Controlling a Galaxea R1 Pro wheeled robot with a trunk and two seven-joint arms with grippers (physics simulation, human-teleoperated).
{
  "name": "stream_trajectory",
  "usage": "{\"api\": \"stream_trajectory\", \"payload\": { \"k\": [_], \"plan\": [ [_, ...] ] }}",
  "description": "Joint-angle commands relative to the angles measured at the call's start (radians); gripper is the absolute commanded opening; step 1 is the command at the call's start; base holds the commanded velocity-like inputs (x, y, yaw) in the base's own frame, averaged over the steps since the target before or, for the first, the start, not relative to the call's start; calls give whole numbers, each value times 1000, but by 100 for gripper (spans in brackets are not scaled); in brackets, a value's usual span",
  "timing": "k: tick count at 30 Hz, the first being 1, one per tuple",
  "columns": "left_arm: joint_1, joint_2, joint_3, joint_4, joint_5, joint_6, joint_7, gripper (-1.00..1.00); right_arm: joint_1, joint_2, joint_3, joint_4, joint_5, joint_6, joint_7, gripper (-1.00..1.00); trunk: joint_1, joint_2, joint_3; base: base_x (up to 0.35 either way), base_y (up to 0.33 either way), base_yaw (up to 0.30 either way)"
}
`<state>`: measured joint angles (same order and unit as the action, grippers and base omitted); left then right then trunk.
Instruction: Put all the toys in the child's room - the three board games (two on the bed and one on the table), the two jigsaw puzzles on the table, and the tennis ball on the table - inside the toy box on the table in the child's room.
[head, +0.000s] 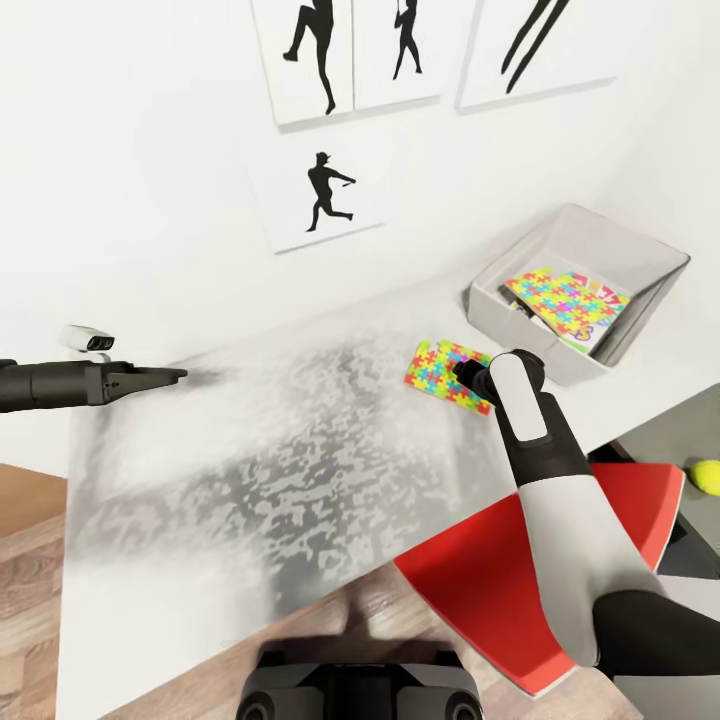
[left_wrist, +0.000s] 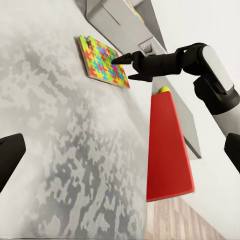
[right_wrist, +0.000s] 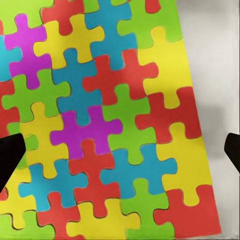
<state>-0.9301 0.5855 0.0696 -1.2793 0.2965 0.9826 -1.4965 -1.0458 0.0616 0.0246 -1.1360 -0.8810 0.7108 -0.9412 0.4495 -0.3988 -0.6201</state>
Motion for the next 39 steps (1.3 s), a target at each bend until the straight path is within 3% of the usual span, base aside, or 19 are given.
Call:
{"api": "stream_trajectory", "payload": {
  "k": [1, 16, 39],
  "plan": [
    [-1, 0, -1, 0, 1, 11, -2, 100, 0, 0, 1, 12, -13, 7, -10, 100, 1, -1, -2, -55, 1, 0],
    [-1, 0, -1, 0, 0, 11, -1, 100, 0, 1, 5, 12, -14, 7, -11, 100, 1, -1, -2, -10, 103, 0],
    [0, -1, -2, 4, 0, 13, 1, 100, 0, 3, 6, 12, -14, 7, -11, 100, 1, -1, -2, -133, 117, 0]
  ]
}}
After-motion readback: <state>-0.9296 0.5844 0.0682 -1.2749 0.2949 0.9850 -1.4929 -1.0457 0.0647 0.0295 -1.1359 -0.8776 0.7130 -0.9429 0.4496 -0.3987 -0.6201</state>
